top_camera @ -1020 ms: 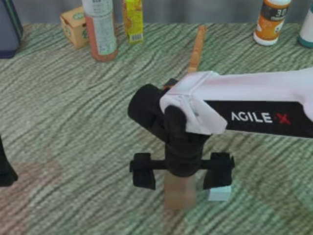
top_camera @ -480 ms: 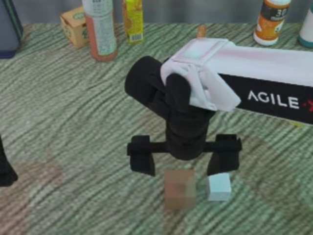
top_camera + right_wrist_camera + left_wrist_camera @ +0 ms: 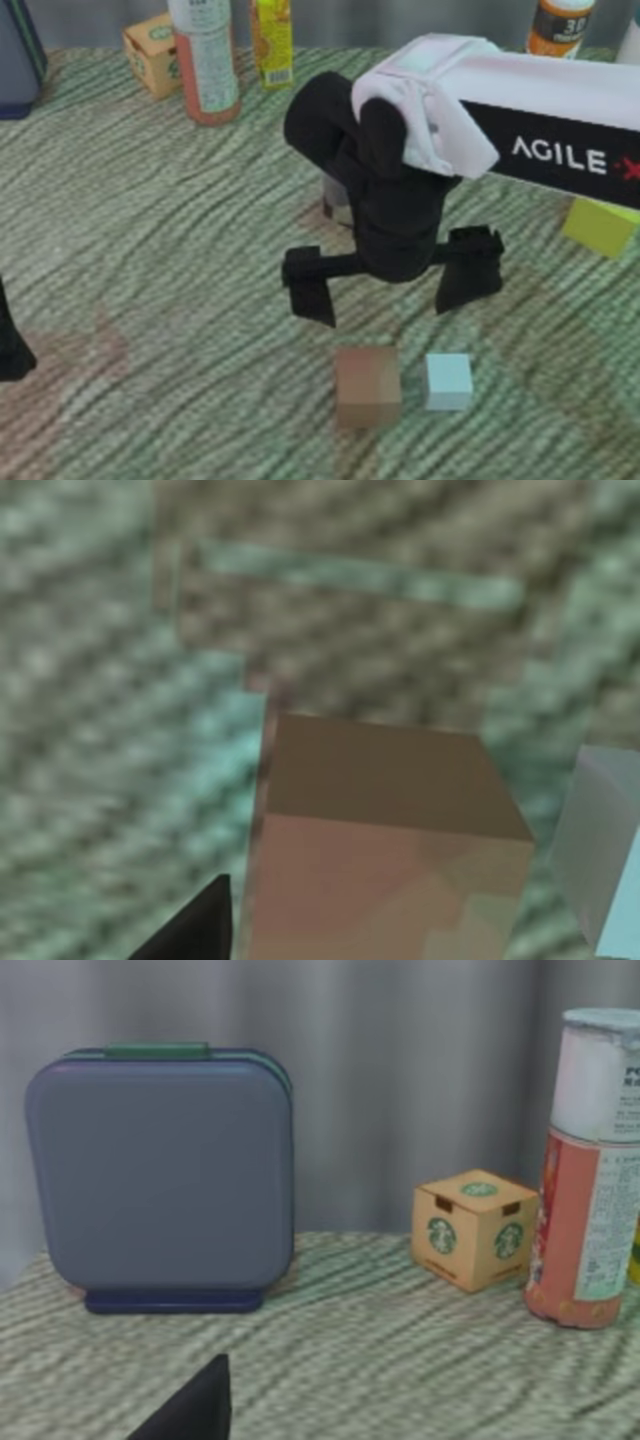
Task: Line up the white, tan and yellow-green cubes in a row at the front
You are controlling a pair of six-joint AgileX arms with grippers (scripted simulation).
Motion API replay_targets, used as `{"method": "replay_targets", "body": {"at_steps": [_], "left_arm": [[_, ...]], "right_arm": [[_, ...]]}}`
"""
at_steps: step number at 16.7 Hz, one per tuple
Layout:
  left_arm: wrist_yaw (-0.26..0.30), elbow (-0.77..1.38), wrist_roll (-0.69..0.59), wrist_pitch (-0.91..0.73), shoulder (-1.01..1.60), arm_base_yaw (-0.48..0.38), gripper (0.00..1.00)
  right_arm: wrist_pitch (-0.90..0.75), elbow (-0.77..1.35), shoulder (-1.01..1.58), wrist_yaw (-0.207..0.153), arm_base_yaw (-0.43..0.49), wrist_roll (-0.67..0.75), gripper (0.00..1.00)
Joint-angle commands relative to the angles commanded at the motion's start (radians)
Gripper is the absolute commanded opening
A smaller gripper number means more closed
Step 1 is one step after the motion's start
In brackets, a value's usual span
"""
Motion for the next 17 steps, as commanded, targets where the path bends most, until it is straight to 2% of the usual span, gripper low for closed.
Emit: {"method": "replay_targets", "body": {"at_steps": [4,13,17], "left_arm": [[0.0,0.0,0.0,0.0,0.0,0.0,1.0],[0.0,0.0,0.0,0.0,0.0,0.0,1.0],[0.0,0.0,0.0,0.0,0.0,0.0,1.0]], "right_arm": [[-0.047,0.093,0.077,-0.003,-0.144,-0.309,1.0],[-0.139,0.296,0.223,-0.007,-0.534,-1.203,1.0],[-0.145,0.354,0.236,-0.01,-0.661,-1.439,1.0]]}}
